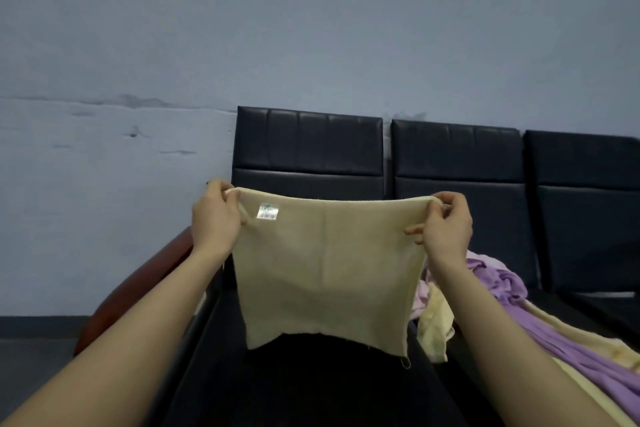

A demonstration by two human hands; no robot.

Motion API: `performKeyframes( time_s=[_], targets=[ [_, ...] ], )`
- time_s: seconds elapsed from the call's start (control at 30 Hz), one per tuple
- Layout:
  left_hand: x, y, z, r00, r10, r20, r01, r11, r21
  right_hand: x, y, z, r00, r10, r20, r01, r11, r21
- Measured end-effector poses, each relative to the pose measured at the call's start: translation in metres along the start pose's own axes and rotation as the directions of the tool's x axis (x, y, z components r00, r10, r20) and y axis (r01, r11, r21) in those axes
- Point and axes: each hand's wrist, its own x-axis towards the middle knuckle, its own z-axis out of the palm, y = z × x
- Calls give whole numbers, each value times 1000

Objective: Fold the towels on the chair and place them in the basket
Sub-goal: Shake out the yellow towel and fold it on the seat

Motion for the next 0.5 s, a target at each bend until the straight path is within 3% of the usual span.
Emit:
performKeyframes(
  time_s=[0.1,0.2,0.5],
  targets=[
    [-3,12,-6,999,-32,-44,29,997,-68,-2,-15,-4,998,54,-17,-52,991,125],
    [-9,16,-12,996,-70,-60,63,992,-112,-7,-20,-11,998,54,-13,-52,989,140],
    [-32,1,-7,994,-69,-81,60,993,-105,-17,7,-23,999,-40,-3,40,993,-111]
  ],
)
